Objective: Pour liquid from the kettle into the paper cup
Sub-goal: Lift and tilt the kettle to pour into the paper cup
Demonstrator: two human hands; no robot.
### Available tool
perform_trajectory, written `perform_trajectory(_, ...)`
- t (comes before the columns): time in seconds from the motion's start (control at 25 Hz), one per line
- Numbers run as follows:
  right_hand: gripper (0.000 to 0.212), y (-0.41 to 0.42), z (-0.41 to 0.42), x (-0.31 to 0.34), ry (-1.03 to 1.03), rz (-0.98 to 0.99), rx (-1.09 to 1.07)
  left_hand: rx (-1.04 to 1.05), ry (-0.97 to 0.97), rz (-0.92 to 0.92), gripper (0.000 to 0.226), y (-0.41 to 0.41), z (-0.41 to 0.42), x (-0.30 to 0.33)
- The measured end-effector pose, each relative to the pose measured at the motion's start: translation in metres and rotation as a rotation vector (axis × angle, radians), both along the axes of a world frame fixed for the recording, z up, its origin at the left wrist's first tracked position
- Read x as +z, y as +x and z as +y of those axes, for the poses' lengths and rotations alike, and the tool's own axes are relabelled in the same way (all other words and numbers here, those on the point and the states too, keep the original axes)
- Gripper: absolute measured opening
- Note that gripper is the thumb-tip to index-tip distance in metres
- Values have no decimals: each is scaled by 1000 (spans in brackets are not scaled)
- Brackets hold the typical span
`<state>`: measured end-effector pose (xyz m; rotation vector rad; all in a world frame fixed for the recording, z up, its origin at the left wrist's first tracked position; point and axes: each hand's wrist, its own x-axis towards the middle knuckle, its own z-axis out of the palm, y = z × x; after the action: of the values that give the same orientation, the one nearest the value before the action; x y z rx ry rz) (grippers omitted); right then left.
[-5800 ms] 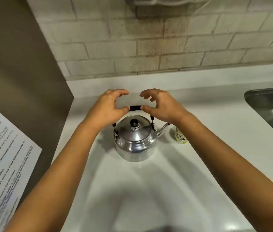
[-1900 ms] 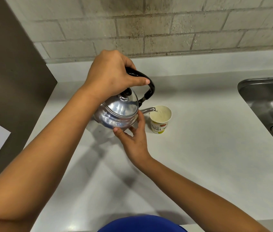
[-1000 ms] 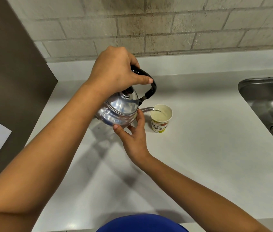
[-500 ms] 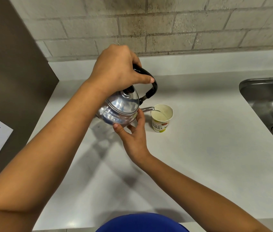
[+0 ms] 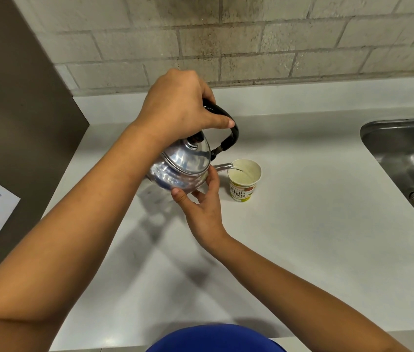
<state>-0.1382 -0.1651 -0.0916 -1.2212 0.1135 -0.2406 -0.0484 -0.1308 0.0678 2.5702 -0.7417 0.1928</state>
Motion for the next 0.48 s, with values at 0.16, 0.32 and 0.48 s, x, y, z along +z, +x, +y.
perform_trajectory(0.16,76,1,0,1,-8,-4,-3,-1,5,-3,47,0,0,2)
perform_trajectory(0.32,79,2,0,0,-14,0,-11,4,5,-9,47,-1,0,2)
perform_trajectory(0.48,78,2,1,0,-23,-2,-17,-7,11,-17,47,-1,-1,2)
